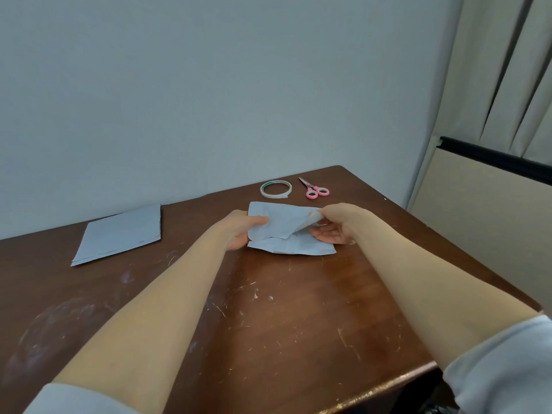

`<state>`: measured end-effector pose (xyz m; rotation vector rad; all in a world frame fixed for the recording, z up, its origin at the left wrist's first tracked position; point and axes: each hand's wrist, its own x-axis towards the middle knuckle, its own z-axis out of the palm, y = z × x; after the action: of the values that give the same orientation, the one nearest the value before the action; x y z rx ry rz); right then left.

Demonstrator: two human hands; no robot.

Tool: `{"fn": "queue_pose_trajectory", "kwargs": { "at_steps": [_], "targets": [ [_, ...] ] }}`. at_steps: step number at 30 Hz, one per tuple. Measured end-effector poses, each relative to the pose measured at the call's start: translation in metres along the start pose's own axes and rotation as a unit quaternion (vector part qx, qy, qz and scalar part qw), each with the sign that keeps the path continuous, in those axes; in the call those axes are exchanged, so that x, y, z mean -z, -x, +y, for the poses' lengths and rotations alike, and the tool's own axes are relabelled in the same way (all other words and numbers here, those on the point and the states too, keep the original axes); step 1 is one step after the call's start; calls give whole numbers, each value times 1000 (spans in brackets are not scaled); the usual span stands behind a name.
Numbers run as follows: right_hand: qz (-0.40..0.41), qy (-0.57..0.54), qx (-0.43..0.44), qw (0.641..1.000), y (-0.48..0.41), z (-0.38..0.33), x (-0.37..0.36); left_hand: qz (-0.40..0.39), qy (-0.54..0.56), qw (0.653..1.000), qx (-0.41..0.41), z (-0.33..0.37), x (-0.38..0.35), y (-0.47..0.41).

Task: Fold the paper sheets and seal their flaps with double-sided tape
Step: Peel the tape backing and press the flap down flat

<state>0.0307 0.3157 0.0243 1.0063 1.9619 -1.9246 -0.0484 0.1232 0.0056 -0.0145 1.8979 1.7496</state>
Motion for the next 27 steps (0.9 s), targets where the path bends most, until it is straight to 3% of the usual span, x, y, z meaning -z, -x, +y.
{"fn": "queue_pose_trajectory", "kwargs": {
  "at_steps": [7,14,18,27],
  "targets": [
    [5,-10,6,1000,1,-1,-1,-1,3,1000,-19,-5,-2,4],
    [12,20,63,998,10,2,-6,45,-18,998,-35,-4,9,16],
    [28,77,55,995,12,4,-11,78,-30,996,-34,-4,13,19],
    [-16,-9,34,999,17,8,-20,87,-16,995,-35,-10,7,24]
  ]
}}
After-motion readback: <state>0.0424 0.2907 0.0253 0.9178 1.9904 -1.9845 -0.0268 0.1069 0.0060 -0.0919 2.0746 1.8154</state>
